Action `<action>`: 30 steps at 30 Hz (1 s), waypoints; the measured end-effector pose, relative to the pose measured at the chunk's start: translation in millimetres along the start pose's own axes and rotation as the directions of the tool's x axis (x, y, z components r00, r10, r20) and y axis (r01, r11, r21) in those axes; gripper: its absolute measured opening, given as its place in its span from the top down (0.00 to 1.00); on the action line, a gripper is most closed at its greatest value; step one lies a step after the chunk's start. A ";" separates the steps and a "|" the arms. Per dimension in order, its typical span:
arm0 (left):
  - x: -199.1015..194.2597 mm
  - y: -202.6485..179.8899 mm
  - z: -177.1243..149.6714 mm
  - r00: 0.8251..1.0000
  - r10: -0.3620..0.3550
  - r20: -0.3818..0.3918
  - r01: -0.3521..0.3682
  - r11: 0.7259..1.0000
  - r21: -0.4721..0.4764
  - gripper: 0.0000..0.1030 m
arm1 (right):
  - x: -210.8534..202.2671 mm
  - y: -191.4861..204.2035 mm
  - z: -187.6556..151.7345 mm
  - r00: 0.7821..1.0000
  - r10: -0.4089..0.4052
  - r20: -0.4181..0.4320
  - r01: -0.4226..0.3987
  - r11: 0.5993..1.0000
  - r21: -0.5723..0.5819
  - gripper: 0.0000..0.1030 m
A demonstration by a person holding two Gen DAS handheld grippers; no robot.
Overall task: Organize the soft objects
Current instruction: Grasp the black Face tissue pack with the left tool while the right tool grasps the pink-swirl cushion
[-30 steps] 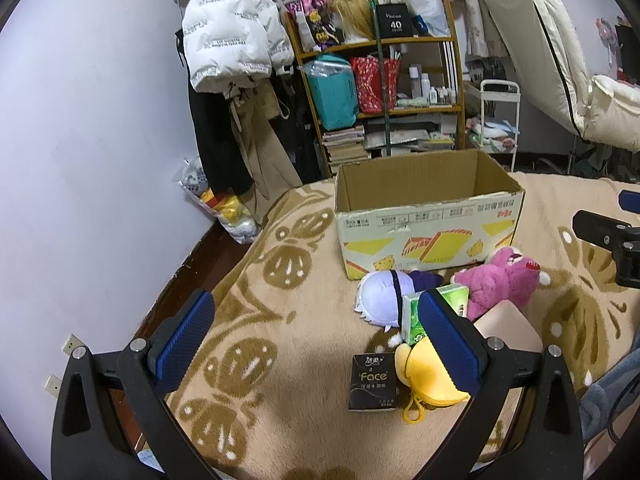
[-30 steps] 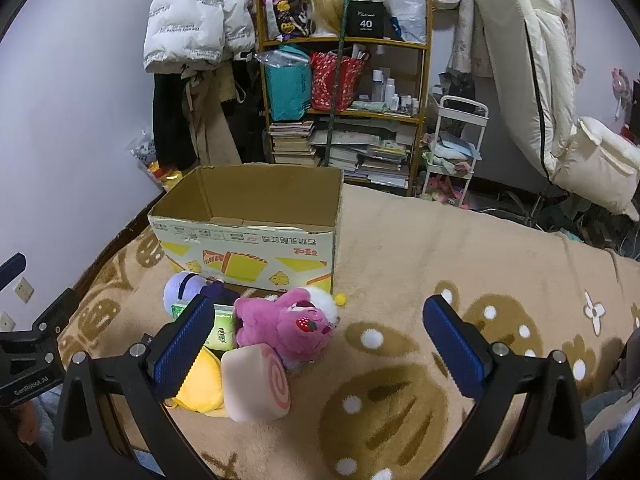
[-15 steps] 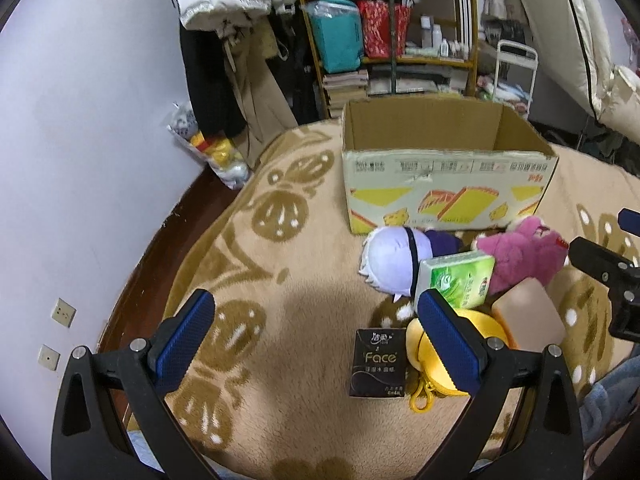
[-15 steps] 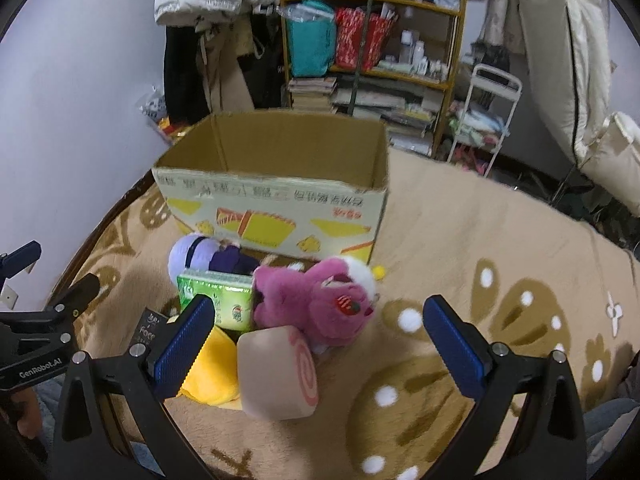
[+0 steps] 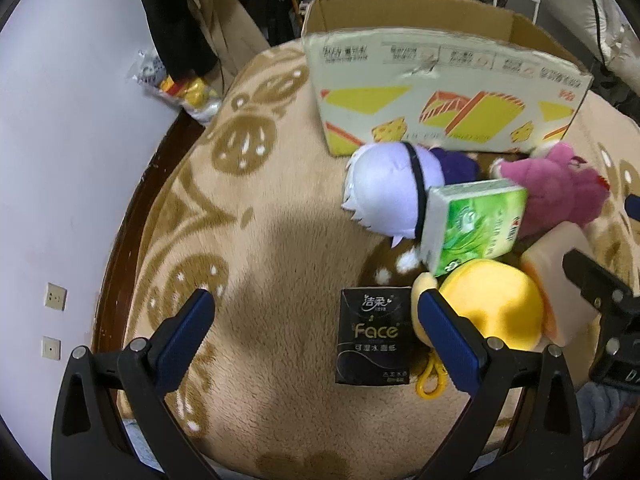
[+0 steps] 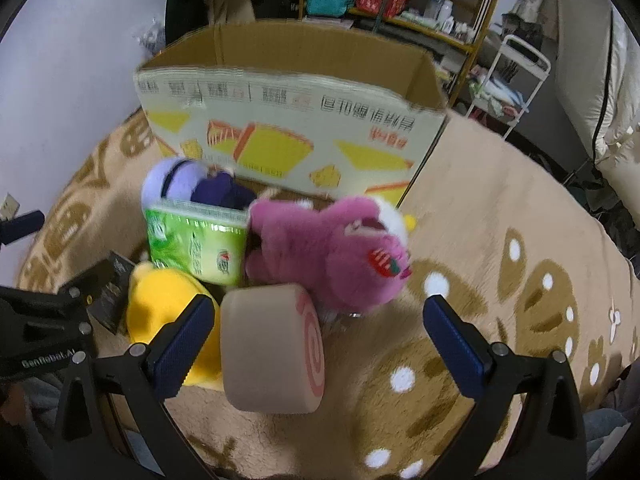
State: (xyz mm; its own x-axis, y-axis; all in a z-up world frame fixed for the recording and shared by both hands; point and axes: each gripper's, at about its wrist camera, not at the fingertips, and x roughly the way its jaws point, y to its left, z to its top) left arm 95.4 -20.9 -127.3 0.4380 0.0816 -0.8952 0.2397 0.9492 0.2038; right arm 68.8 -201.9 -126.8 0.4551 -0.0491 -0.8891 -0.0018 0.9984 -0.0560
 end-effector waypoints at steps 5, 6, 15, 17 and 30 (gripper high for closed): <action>16.5 2.6 -1.9 0.997 -0.007 -0.074 0.006 1.000 -0.009 0.03 | 18.0 2.3 -4.0 0.997 0.009 -0.070 -0.009 1.000 -0.004 0.00; 19.6 3.5 -2.7 0.996 -0.003 -0.086 0.002 1.000 -0.013 0.03 | 20.1 2.5 -4.8 0.997 0.009 -0.080 -0.009 1.000 -0.003 0.00; 32.7 4.7 -3.8 0.987 -0.057 -0.150 0.051 0.998 -0.040 0.03 | 28.9 0.7 -8.9 0.992 0.042 -0.119 -0.037 0.999 0.037 0.00; 33.2 4.1 -3.4 0.987 -0.057 -0.153 0.052 0.998 -0.038 0.03 | 29.4 0.9 -9.5 0.992 0.043 -0.121 -0.038 0.998 0.039 0.00; 40.4 5.2 -5.9 0.979 -0.079 -0.187 0.072 0.996 -0.045 0.03 | 28.3 -1.9 -10.8 0.991 0.050 -0.120 -0.045 0.998 0.042 0.00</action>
State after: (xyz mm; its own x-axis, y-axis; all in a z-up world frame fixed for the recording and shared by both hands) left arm 109.2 -10.9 -164.8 0.2477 0.0615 -0.9669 0.2312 0.9654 0.1206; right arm 72.0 -205.5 -156.8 0.3439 -0.0025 -0.9390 0.0155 0.9999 0.0030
